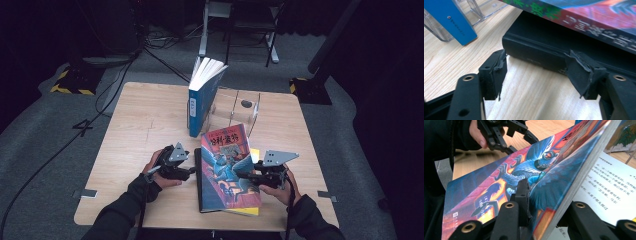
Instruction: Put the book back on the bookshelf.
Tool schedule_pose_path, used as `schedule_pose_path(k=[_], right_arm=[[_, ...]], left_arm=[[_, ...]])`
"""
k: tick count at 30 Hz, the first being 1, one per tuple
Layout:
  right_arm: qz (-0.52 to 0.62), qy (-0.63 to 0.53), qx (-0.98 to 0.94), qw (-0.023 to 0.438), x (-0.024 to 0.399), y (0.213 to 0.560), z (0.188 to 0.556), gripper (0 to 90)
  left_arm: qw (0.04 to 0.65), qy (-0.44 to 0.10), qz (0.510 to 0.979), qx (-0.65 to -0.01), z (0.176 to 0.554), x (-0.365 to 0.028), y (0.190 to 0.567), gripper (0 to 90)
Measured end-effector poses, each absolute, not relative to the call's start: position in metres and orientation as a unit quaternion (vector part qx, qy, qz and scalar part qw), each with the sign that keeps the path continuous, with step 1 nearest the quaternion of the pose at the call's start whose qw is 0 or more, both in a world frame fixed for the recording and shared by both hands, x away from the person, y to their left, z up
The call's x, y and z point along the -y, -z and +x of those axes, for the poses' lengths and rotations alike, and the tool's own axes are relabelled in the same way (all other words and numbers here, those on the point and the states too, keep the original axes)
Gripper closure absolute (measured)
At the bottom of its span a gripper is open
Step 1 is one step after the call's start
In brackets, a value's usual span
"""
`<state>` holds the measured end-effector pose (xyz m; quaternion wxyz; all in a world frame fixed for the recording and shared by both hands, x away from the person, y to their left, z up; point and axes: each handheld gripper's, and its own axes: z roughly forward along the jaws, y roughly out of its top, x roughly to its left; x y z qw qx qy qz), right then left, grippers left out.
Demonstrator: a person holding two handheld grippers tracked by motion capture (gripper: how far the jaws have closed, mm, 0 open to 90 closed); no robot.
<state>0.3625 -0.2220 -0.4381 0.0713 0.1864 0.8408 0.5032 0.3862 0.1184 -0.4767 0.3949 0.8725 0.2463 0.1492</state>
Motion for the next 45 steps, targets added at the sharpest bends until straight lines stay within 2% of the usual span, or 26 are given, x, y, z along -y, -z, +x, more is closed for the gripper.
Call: schedule_pose_path(k=[14, 20, 30, 34, 43, 45], right_arm=[[0.169, -0.518, -0.835, 0.076, 0.219, 0.435, 0.358, 72.6], [0.16, -0.522, -0.834, 0.076, 0.217, 0.434, 0.356, 72.9], [0.151, -0.522, -0.836, 0.081, 0.216, 0.431, 0.354, 72.6], [0.145, -0.526, -0.834, 0.086, 0.216, 0.426, 0.353, 72.4], [0.148, -0.535, -0.825, 0.111, 0.219, 0.416, 0.356, 72.2], [0.146, -0.534, -0.824, 0.12, 0.218, 0.412, 0.357, 72.0]], left_arm=[[0.407, -0.145, 0.864, -0.257, 0.395, -0.119, 0.482, 37.2], [0.429, -0.143, 0.853, -0.261, 0.4, -0.118, 0.478, 45.2], [0.453, -0.16, 0.841, -0.251, 0.402, -0.122, 0.474, 54.8], [0.467, -0.15, 0.834, -0.253, 0.408, -0.122, 0.471, 57.2], [0.493, -0.147, 0.828, -0.222, 0.423, -0.122, 0.441, 67.1], [0.5, -0.142, 0.828, -0.212, 0.429, -0.122, 0.434, 71.9]])
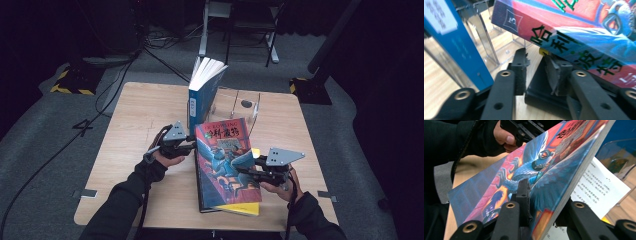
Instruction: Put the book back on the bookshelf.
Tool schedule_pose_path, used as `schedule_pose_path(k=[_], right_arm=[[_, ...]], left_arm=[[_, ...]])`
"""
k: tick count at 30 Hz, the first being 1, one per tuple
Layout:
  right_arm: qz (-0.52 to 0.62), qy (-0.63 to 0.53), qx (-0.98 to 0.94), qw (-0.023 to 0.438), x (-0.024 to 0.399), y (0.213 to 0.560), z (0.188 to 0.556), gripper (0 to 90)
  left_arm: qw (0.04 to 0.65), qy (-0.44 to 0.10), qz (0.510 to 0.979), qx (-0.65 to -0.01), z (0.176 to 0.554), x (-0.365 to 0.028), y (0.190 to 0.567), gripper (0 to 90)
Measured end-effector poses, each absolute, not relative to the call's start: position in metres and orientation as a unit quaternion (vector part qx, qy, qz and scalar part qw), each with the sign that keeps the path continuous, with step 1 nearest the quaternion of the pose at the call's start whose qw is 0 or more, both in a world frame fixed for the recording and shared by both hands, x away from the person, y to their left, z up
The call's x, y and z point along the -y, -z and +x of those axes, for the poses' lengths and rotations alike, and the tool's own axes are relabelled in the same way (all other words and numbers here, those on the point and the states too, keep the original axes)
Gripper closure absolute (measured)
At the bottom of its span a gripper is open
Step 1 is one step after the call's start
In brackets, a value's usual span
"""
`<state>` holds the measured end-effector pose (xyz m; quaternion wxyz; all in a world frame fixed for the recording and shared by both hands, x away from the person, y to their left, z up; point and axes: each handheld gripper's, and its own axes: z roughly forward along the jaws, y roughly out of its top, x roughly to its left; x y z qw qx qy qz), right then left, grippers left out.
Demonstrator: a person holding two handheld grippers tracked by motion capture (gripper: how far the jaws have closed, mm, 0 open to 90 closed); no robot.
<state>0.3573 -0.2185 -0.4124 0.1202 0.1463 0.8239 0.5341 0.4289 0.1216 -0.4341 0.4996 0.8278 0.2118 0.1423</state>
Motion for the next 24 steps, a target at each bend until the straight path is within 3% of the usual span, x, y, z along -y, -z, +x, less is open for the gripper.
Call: schedule_pose_path(k=[16, 24], right_arm=[[0.131, -0.523, -0.83, 0.143, 0.218, 0.404, 0.365, 68.7], [0.109, -0.539, -0.819, 0.163, 0.219, 0.401, 0.365, 68.0]], left_arm=[[0.512, -0.132, 0.829, -0.183, 0.441, -0.113, 0.41, 89.3], [0.519, -0.145, 0.824, -0.172, 0.442, -0.112, 0.391, 89.7]])
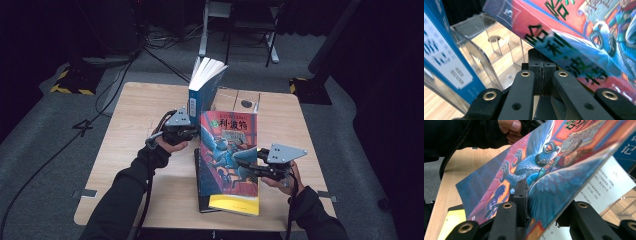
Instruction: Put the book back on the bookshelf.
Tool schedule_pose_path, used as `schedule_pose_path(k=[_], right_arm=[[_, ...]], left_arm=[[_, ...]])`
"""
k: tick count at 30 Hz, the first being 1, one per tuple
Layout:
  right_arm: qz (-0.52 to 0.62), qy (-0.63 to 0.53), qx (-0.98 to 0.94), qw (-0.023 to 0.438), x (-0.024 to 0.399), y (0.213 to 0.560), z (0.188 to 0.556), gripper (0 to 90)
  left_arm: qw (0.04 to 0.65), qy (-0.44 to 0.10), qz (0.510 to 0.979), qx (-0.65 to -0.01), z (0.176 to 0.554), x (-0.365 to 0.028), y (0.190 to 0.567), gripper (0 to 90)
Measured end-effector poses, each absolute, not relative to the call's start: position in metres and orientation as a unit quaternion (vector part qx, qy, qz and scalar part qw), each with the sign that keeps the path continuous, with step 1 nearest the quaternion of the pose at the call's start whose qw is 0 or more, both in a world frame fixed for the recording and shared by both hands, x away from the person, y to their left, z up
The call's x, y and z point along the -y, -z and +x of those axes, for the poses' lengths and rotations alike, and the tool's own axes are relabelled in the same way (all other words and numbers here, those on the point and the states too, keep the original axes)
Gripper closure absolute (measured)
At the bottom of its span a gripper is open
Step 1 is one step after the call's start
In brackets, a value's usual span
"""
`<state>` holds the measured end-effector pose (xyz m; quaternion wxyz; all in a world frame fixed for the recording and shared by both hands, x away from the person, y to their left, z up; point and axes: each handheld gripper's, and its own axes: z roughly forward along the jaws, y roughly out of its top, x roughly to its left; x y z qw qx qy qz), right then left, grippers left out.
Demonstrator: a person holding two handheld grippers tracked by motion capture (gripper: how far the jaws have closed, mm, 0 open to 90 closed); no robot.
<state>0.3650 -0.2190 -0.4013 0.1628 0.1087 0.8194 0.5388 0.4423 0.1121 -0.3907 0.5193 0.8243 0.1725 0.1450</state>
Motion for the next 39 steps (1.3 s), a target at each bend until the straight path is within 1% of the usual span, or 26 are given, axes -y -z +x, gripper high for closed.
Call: schedule_pose_path(k=[2, 4, 11, 15, 23, 29, 34, 39], right_arm=[[0.103, -0.535, -0.822, 0.167, 0.218, 0.398, 0.365, 65.6], [0.105, -0.542, -0.816, 0.172, 0.218, 0.393, 0.366, 65.3], [0.105, -0.532, -0.82, 0.185, 0.218, 0.384, 0.365, 71.8], [0.102, -0.536, -0.816, 0.189, 0.214, 0.381, 0.366, 75.9], [0.108, -0.545, -0.797, 0.238, 0.209, 0.369, 0.366, 81.9], [0.104, -0.551, -0.792, 0.244, 0.21, 0.369, 0.364, 82.7], [0.091, -0.551, -0.792, 0.248, 0.214, 0.368, 0.354, 82.5], [0.083, -0.548, -0.793, 0.255, 0.219, 0.367, 0.342, 80.4]], left_arm=[[0.52, -0.146, 0.826, -0.163, 0.44, -0.11, 0.388, 89.7], [0.517, -0.151, 0.829, -0.154, 0.435, -0.105, 0.386, 89.7], [0.529, -0.154, 0.82, -0.155, 0.432, -0.105, 0.38, 89.9], [0.545, -0.157, 0.81, -0.149, 0.429, -0.107, 0.368, 89.9], [0.558, -0.183, 0.798, -0.139, 0.425, -0.112, 0.339, 90.0], [0.566, -0.192, 0.792, -0.13, 0.414, -0.111, 0.333, 89.9], [0.567, -0.205, 0.789, -0.118, 0.397, -0.107, 0.328, 89.9], [0.576, -0.204, 0.784, -0.107, 0.383, -0.102, 0.325, 89.8]])
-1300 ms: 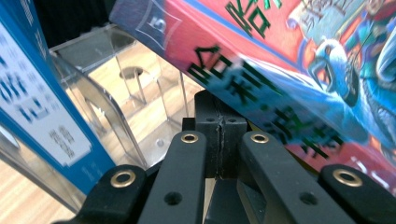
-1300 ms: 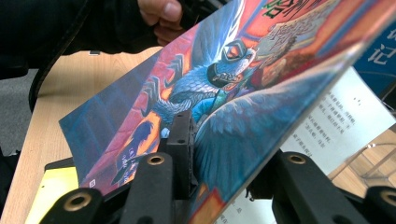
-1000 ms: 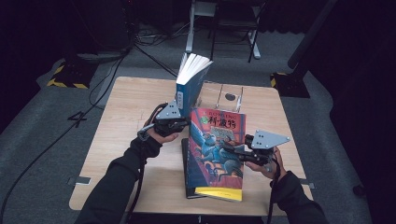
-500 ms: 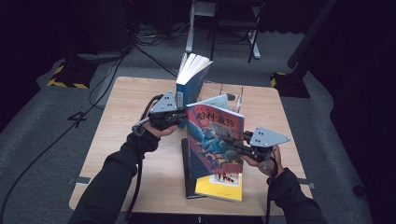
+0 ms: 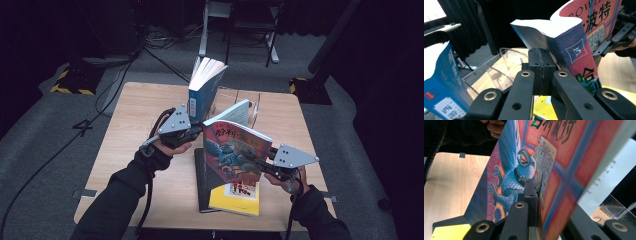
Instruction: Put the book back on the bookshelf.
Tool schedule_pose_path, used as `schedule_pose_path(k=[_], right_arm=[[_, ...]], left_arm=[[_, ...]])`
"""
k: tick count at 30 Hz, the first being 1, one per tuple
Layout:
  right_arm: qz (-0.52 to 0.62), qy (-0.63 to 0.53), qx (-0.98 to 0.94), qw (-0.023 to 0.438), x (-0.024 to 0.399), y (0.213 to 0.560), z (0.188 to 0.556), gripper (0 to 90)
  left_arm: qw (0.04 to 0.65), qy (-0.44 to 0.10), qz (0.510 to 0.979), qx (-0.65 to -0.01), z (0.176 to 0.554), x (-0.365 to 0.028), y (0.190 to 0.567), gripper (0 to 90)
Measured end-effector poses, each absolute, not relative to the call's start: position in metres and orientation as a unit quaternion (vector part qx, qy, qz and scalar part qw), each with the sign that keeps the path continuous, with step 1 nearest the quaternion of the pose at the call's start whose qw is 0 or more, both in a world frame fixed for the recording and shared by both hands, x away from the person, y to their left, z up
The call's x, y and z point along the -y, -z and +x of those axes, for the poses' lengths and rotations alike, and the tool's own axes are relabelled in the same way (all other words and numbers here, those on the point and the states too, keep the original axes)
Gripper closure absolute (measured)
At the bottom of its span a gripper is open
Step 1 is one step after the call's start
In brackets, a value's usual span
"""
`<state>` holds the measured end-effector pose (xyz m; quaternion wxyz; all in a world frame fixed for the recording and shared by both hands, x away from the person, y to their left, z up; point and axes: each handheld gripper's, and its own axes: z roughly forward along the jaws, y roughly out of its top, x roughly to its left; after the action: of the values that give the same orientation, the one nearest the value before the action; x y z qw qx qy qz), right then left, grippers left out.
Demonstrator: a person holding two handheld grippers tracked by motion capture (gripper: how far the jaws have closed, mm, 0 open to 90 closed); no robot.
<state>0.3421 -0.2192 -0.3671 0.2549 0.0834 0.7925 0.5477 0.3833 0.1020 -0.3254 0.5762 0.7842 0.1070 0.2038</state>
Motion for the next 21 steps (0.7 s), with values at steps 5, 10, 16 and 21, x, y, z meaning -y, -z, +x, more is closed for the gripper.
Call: schedule_pose_path(k=[5, 10, 16, 21], right_arm=[[0.085, -0.55, -0.793, 0.249, 0.225, 0.367, 0.337, 79.5], [0.081, -0.55, -0.791, 0.255, 0.229, 0.366, 0.328, 78.0], [0.083, -0.551, -0.79, 0.255, 0.234, 0.366, 0.321, 77.4], [0.08, -0.553, -0.789, 0.254, 0.239, 0.365, 0.314, 78.7]], left_arm=[[0.582, -0.201, 0.782, -0.102, 0.374, -0.098, 0.325, 89.8], [0.584, -0.199, 0.781, -0.101, 0.364, -0.098, 0.326, 88.3], [0.585, -0.207, 0.778, -0.101, 0.352, -0.099, 0.331, 82.4], [0.574, -0.226, 0.78, -0.106, 0.341, -0.102, 0.337, 76.1]])
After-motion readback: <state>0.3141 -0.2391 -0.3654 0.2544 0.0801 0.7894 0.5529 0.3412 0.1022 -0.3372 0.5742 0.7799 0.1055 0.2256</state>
